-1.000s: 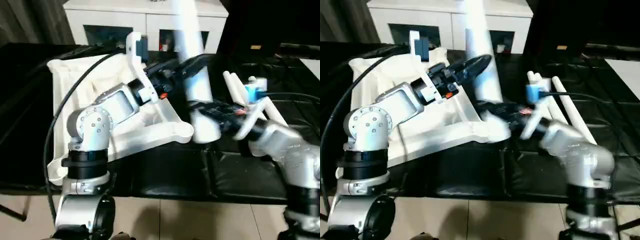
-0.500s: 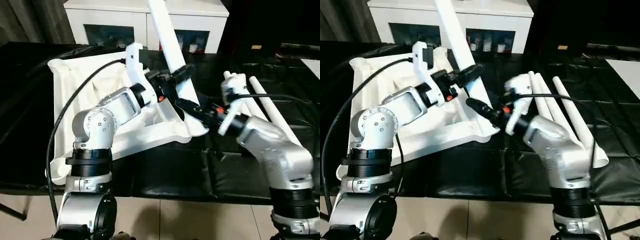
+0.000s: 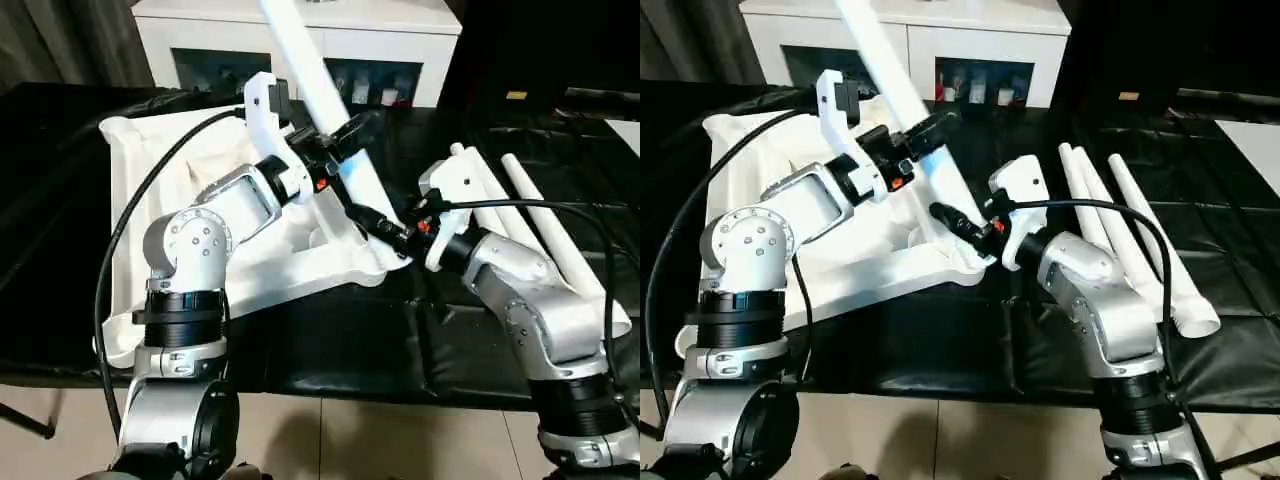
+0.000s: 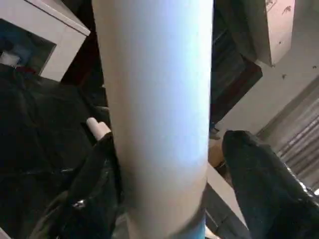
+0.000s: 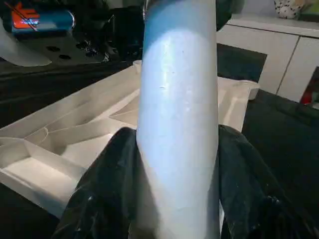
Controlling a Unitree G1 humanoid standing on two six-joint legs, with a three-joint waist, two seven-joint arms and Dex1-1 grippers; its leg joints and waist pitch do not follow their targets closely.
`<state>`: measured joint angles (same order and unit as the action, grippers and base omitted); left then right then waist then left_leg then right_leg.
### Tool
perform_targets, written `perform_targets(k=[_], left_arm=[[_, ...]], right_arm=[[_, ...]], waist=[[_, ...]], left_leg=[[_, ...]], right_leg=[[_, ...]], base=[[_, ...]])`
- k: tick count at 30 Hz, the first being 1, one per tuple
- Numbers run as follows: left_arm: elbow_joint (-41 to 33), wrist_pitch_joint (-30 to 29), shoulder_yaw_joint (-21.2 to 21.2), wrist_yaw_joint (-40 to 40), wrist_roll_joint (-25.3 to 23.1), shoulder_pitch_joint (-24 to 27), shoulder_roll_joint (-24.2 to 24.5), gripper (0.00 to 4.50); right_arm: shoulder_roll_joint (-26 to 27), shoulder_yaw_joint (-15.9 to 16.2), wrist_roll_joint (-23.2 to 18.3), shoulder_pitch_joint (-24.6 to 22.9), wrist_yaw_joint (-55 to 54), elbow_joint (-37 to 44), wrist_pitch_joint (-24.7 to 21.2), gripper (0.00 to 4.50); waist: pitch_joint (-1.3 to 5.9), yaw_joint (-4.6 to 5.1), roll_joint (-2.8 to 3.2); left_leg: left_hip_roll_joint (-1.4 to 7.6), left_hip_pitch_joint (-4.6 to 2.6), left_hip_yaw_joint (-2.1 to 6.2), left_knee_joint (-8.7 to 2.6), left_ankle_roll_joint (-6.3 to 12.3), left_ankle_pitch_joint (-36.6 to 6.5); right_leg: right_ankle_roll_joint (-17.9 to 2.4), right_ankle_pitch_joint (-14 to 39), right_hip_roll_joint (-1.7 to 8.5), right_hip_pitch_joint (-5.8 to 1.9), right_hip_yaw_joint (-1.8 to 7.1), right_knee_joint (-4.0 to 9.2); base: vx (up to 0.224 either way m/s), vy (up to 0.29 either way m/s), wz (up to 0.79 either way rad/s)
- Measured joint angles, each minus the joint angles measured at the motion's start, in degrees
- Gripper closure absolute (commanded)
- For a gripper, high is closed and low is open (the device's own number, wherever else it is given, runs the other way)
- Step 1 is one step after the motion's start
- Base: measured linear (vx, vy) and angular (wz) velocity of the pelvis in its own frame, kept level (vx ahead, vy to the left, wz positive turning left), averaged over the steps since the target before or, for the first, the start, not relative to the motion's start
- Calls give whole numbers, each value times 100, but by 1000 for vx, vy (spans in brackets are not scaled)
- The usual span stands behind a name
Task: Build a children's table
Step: Pick table leg
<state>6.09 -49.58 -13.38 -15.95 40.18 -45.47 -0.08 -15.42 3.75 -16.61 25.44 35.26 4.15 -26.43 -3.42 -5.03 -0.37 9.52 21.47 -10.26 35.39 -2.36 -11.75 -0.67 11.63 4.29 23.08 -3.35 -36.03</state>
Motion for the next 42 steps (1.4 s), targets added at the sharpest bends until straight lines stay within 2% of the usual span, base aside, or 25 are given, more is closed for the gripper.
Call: perform_targets(k=[15,23,25,27,30,31,33,35,39,41,42], left_arm=[[9,7,-46,-7,15,0,7,258],[9,47,-31,-125,21,2,23,265],[9,83,12,-146,12,12,67,265],[9,107,99,-246,-7,28,139,265],[7,136,292,-470,-91,30,256,265],[6,142,367,-527,-133,32,304,265],[5,157,495,-713,-172,56,411,265],[5,158,559,-897,-173,71,507,265],[0,171,655,-1154,-165,71,646,265],[-1,171,679,-1343,-158,70,725,265],[-2,171,701,-1426,-152,70,758,265]], right_arm=[[71,0,68,1,-55,-57,191,264],[63,5,83,0,-32,-61,284,264],[69,3,74,1,-11,-85,304,208],[77,-5,24,1,23,-97,277,192],[92,-48,-207,1,126,-94,148,175],[91,-88,-284,1,160,-93,90,152],[56,-284,-688,3,354,-38,-205,144],[-113,-501,-1073,85,572,10,-481,118],[-484,-783,-1475,213,937,27,-837,95],[-701,-792,-1581,213,1160,6,-1049,86],[-793,-792,-1648,212,1244,-5,-1128,57]], waist=[[0,-2,0],[0,-1,0],[0,-1,0],[0,-1,0],[0,-8,0],[0,-9,0],[0,-7,0],[0,-8,0],[0,-11,0],[0,-11,0],[0,-11,0]], left_leg=[[1,0,0,0,0,0],[1,0,0,0,0,0],[1,0,0,0,0,0],[1,0,0,0,1,0],[1,0,0,0,1,0],[1,0,0,0,1,0],[1,0,0,0,1,0],[1,0,0,1,2,1],[3,-4,0,2,2,1],[3,-3,0,3,2,2],[3,-3,0,3,3,2]], right_leg=[[0,0,0,0,-1,0],[0,0,0,0,-1,-1],[0,0,0,0,-1,-1],[0,0,0,0,-1,-1],[0,0,0,0,-1,-1],[0,0,0,0,-1,-1],[0,0,0,0,-1,-1],[-1,-1,0,0,-1,-2],[-1,0,0,-2,-3,-6],[-1,0,0,-2,-3,-7],[-1,0,0,-2,-3,-7]], base=[[0,0,0],[0,0,0],[0,0,0],[0,0,0],[0,0,0],[0,0,0],[0,0,0],[0,0,0],[0,0,0],[0,0,0],[0,0,0]])
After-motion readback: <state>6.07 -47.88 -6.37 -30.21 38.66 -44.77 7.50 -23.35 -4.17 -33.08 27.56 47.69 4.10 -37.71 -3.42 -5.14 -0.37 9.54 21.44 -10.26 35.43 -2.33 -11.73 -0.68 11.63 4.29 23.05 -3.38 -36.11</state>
